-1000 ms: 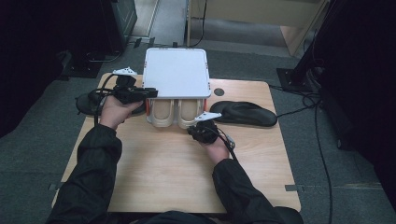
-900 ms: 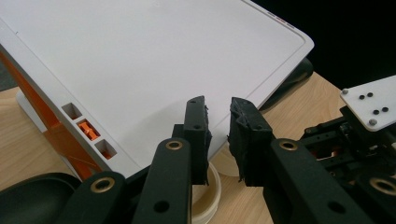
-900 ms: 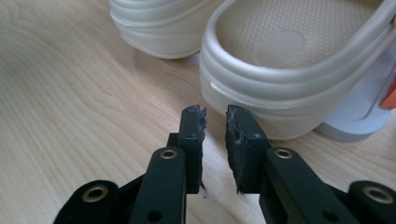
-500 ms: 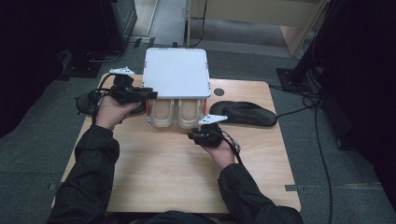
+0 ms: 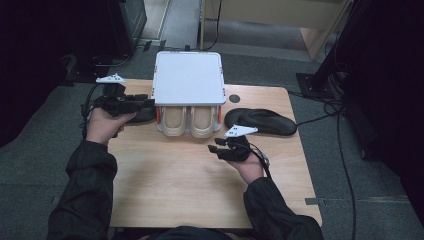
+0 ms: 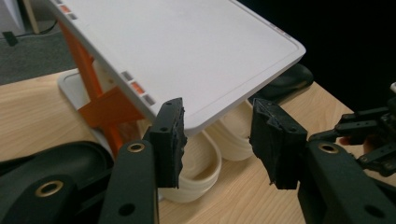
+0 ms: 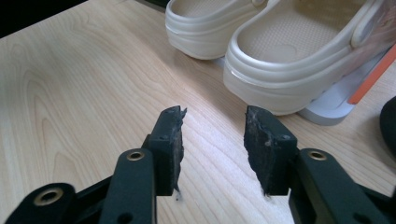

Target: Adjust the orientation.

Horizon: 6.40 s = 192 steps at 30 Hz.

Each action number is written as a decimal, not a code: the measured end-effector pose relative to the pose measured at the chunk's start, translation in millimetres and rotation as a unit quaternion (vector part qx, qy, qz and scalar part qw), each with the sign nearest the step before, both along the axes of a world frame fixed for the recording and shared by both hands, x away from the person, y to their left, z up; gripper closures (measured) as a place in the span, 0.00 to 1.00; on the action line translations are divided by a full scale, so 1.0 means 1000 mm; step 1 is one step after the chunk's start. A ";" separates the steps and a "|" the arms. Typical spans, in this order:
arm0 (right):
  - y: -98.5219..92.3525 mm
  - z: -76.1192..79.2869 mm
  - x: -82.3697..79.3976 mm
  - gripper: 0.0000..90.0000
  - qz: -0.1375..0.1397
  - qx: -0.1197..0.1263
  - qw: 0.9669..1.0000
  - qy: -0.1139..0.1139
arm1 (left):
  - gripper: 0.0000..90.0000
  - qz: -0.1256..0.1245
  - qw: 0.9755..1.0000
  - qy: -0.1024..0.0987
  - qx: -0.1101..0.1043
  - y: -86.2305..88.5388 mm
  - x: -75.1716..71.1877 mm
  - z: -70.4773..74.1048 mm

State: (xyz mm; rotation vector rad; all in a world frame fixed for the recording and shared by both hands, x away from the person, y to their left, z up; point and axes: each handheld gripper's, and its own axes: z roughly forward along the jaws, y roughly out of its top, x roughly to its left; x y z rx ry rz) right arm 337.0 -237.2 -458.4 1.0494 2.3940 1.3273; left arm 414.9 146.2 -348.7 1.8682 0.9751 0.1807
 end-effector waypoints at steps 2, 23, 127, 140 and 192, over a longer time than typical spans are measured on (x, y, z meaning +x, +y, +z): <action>-0.003 0.000 -0.001 0.62 0.000 -0.004 1.000 -0.008 | 0.59 0.009 1.000 0.001 -0.002 0.006 -0.003 -0.001; -0.014 -0.006 0.015 0.65 -0.009 0.005 1.000 -0.003 | 0.62 0.088 0.996 0.015 0.031 0.050 0.011 -0.048; -0.026 -0.016 0.012 0.67 -0.053 0.001 0.999 -0.002 | 0.51 0.167 0.980 0.085 0.067 0.090 0.037 -0.132; -0.031 -0.016 0.006 0.67 -0.062 0.000 0.998 -0.001 | 0.62 0.155 0.982 0.093 0.059 0.084 0.048 -0.143; -0.020 -0.015 0.013 0.68 -0.038 0.001 0.999 -0.001 | 0.76 0.141 0.983 0.119 0.017 0.091 0.034 -0.081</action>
